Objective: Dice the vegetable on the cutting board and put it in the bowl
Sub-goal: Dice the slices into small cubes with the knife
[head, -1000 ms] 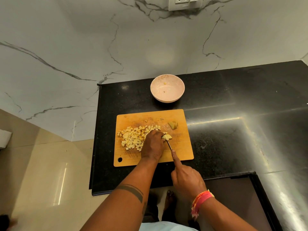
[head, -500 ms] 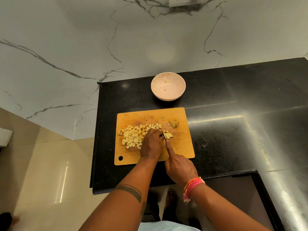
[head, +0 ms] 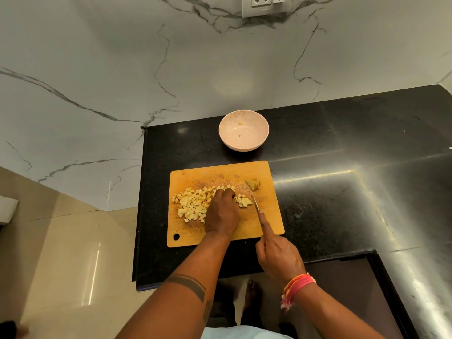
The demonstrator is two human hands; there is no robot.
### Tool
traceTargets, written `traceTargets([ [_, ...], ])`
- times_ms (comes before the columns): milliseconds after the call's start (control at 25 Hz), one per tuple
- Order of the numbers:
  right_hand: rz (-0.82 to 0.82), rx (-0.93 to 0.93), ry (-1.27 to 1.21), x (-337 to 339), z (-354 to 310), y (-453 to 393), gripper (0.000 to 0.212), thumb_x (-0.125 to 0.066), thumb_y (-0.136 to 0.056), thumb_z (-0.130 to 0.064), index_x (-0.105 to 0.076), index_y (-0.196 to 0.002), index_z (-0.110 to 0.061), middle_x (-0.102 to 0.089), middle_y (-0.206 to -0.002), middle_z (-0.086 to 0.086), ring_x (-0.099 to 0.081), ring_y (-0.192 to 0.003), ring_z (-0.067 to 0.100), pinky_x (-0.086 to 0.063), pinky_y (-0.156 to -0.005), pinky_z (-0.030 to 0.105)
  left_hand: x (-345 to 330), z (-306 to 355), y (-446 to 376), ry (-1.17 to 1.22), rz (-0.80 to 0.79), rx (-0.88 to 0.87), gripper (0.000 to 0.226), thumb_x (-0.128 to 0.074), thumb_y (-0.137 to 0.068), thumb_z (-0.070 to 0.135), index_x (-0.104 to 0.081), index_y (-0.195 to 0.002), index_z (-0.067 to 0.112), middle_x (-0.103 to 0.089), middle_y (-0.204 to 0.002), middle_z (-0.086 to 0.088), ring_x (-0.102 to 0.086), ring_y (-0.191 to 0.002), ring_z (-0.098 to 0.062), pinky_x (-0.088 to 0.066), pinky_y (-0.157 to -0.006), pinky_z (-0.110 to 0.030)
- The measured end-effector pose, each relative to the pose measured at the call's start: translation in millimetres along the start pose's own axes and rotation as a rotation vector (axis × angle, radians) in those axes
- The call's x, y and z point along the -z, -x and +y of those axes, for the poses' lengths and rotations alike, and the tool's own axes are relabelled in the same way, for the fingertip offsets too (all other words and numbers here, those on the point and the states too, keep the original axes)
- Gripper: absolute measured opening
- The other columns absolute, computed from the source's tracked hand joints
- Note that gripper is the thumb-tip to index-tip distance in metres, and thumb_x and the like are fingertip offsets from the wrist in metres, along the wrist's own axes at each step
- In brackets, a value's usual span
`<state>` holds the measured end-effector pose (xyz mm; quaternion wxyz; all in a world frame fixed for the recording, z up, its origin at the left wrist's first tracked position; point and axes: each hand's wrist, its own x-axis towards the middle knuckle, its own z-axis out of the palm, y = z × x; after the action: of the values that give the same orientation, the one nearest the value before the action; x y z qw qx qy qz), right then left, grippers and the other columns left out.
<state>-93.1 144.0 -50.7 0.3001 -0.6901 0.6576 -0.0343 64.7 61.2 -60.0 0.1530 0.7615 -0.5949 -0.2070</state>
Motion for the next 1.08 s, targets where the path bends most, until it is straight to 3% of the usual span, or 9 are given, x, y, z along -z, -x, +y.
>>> traceTargets([
  [160,-0.05,-0.005,0.012,-6.8,-17.1,-11.4,0.074,-0.036,-0.102,-0.03,0.009,-0.161,-0.032,-0.056,-0.071,-0.003,-0.05,-0.054,0.016,-0.039,-0.052,0.036,-5.0,-8.0,8.3,-0.09,-0.017,-0.158,0.032,-0.053,-0.101,0.031,-0.057,-0.132,0.022,-0.052,-0.125,-0.002,-0.052,-0.112,-0.021,-0.052,-0.087,-0.034],
  [360,-0.067,0.113,0.04,-23.9,-50.6,-30.9,0.073,-0.035,-0.102,-0.028,0.007,-0.162,-0.028,-0.066,-0.087,0.006,-0.062,-0.07,0.027,-0.045,-0.06,0.039,2.9,-33.8,3.7,-0.192,0.071,-0.115,0.028,-0.054,-0.101,0.03,-0.058,-0.127,0.022,-0.053,-0.12,-0.003,-0.051,-0.106,-0.021,-0.05,-0.082,-0.033],
  [480,0.013,0.097,-0.013,-16.1,-45.0,-30.0,0.071,-0.036,-0.102,-0.032,0.004,-0.161,-0.033,-0.064,-0.079,0.001,-0.059,-0.064,0.022,-0.048,-0.058,0.039,5.5,-31.5,-3.9,-0.165,0.101,-0.147,0.023,-0.055,-0.101,0.029,-0.06,-0.122,0.021,-0.054,-0.116,-0.002,-0.052,-0.101,-0.02,-0.05,-0.08,-0.034],
  [560,0.075,0.036,-0.049,-4.6,-33.0,-26.3,0.072,-0.038,-0.101,-0.032,0.002,-0.161,-0.038,-0.059,-0.071,-0.003,-0.054,-0.057,0.019,-0.042,-0.053,0.037,1.8,-15.6,-11.3,-0.116,0.104,-0.202,0.021,-0.056,-0.101,0.03,-0.062,-0.117,0.019,-0.055,-0.112,-0.002,-0.052,-0.099,-0.021,-0.05,-0.08,-0.035],
  [720,0.142,-0.062,-0.096,12.9,-14.3,-31.0,0.072,-0.04,-0.1,-0.029,-0.004,-0.161,-0.04,-0.051,-0.06,-0.007,-0.047,-0.048,0.013,-0.032,-0.05,0.034,-11.0,21.3,-30.5,0.057,0.002,-0.214,0.032,-0.059,-0.1,0.029,-0.06,-0.13,0.018,-0.054,-0.127,-0.002,-0.048,-0.116,-0.022,-0.049,-0.095,-0.037],
  [1080,0.157,-0.082,-0.152,12.8,-2.3,-34.3,0.071,-0.041,-0.099,-0.027,-0.009,-0.161,-0.038,-0.055,-0.059,-0.004,-0.049,-0.048,0.014,-0.029,-0.046,0.029,-22.9,29.2,-54.8,0.171,-0.101,-0.186,0.031,-0.064,-0.096,0.019,-0.063,-0.127,0.02,-0.06,-0.127,0.0,-0.055,-0.117,-0.02,-0.048,-0.1,-0.034],
])
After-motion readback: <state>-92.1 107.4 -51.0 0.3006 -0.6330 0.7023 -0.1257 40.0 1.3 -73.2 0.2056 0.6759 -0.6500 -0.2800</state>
